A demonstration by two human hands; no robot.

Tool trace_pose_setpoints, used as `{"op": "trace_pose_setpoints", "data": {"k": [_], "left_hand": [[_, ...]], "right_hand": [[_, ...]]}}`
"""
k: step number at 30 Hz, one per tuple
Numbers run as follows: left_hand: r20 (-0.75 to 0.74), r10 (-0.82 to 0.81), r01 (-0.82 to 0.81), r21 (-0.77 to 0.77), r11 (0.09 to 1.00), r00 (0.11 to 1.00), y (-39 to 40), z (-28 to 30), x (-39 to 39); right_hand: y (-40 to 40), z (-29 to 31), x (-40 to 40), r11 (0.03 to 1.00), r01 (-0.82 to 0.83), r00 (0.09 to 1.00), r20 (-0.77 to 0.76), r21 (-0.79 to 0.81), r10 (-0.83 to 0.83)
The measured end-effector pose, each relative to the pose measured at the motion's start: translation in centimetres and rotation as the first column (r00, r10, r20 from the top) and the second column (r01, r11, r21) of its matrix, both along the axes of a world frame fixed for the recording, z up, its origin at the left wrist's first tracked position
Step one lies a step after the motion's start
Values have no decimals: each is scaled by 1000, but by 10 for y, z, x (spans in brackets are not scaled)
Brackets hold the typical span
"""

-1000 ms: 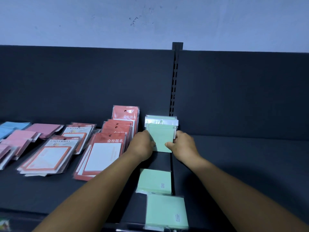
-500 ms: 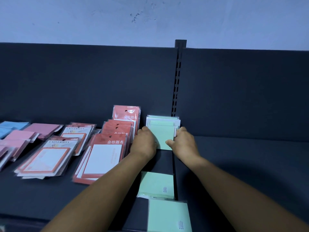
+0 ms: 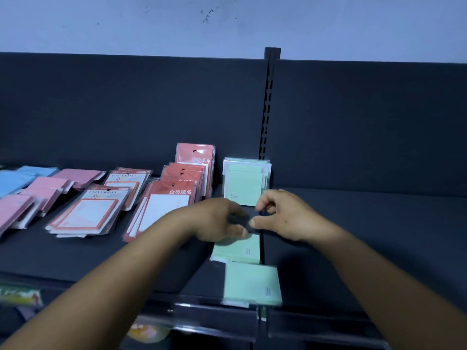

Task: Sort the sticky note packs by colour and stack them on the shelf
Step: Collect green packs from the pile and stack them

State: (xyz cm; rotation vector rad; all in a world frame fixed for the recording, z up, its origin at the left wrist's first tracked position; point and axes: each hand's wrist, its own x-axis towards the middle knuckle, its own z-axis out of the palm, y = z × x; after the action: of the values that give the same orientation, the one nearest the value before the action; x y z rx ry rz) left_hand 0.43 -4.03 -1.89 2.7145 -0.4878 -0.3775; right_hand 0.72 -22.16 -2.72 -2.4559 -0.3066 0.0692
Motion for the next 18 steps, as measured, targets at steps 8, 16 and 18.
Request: {"op": "trace_pose_setpoints", "data": {"k": [8,16,18], "left_hand": [[-64,-35,30,-86,996,997,8,-10,-21],[-8,109,-109,-141,984,994,11,-22,-18],[-45,110,-117,-238,964,993,10,-22,-19]], "right_hand": [[-4,8,-54,916,-335,924,-268,-219,274],[-9,7,-66,902,-280,939,-288,-330,186],[-8,7,-66,911,-265,944,-277,-315,179]]}}
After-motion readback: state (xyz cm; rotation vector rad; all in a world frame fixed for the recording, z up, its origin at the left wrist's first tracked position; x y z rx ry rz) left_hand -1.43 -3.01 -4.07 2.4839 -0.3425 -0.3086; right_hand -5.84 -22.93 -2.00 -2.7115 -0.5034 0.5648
